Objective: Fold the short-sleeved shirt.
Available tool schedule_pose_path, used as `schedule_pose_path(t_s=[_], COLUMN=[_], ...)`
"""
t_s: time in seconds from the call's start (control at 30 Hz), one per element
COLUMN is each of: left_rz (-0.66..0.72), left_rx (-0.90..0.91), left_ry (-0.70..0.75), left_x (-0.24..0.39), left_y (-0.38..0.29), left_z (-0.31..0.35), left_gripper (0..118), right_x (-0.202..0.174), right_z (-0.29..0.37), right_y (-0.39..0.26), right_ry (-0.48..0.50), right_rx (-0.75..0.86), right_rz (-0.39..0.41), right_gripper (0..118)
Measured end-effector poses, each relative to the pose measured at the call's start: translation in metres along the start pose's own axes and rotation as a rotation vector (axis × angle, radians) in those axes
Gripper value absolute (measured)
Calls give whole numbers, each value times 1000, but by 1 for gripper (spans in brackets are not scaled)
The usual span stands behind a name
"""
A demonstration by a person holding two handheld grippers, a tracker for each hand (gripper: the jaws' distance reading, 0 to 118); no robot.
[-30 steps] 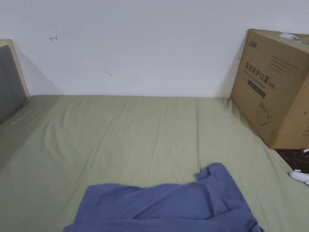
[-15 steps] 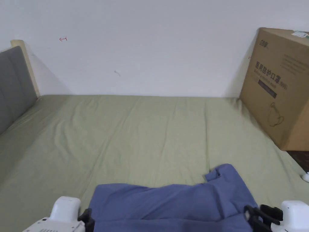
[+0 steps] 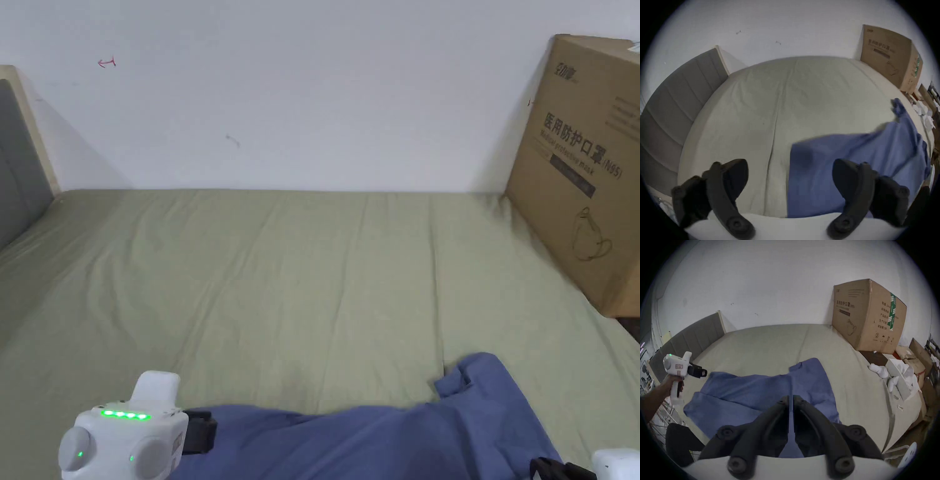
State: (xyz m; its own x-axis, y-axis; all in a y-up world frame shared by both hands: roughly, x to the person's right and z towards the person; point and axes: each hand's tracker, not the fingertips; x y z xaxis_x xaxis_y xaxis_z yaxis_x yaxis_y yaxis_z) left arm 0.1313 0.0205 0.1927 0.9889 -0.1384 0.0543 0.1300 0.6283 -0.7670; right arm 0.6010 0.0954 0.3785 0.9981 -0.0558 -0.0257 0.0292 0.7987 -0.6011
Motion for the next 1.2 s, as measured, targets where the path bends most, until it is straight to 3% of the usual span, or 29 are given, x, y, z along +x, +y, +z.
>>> schedule_pose_path(t_s=[0.1,0.13,0.17,0.2,0.23,0.27,0.3,0.33,0.37,0.4,0.47,0.57,0.6,0.63,0.67,0.7,0.73,0.8,0.9,0.97,1.03,1.2], left_rz=[-21,-39,-59,-82,-100,-104,-99,-126,-133,-135,-76,-99,-100,-97,-91,-84,-81,-80,-28,32,0,24], left_rx=[-68,-82,-88,-102,-132,-144,-115,-89,-85,-62,-34,-15,-16,-17,-19,-19,-18,-16,3,56,119,204], left_ry=[3,17,31,20,-2,-51,-43,-31,-42,-27,-100,-75,-79,-84,-89,-92,-92,-93,-114,-118,-103,-114], left_x=[13,18,24,31,38,45,46,49,52,54,45,42,37,35,34,31,30,31,25,18,13,-9], left_y=[11,13,14,13,10,7,4,4,4,4,5,9,10,11,11,10,10,12,15,15,11,-24], left_z=[-39,-48,-52,-57,-61,-61,-64,-59,-54,-47,-33,-18,-17,-15,-14,-14,-13,-11,1,23,57,145], left_gripper=[105,98,87,71,47,36,23,7,7,6,6,6,6,6,6,6,6,6,6,6,6,6], right_x=[20,31,40,49,57,66,73,79,84,90,95,102,105,109,109,109,104,87,94,93,95,95], right_z=[-33,-48,-63,-80,-96,-115,-136,-155,-176,-198,-226,-259,-264,-266,-260,-250,-242,-224,-202,-175,-134,-20], right_y=[8,10,15,20,26,31,37,42,47,47,48,38,33,27,22,21,22,21,25,36,47,30], right_ry=[-45,-65,-79,-97,-121,-144,-173,-187,-198,-203,-206,-238,-236,-250,-239,-233,-276,-252,-174,-174,-122,-11], right_rx=[-79,-110,-130,-143,-155,-174,-208,-244,-276,-308,-335,-409,-462,-503,-495,-432,-392,-409,-403,-316,-232,-15], right_rz=[-10,-12,-21,-34,-44,-48,-43,-29,-15,-2,9,-20,-54,-109,-177,-235,-206,-102,-128,-145,-145,-63], right_gripper=[5,5,5,5,5,9,26,68,100,115,116,116,115,107,88,76,58,1,1,1,1,1])
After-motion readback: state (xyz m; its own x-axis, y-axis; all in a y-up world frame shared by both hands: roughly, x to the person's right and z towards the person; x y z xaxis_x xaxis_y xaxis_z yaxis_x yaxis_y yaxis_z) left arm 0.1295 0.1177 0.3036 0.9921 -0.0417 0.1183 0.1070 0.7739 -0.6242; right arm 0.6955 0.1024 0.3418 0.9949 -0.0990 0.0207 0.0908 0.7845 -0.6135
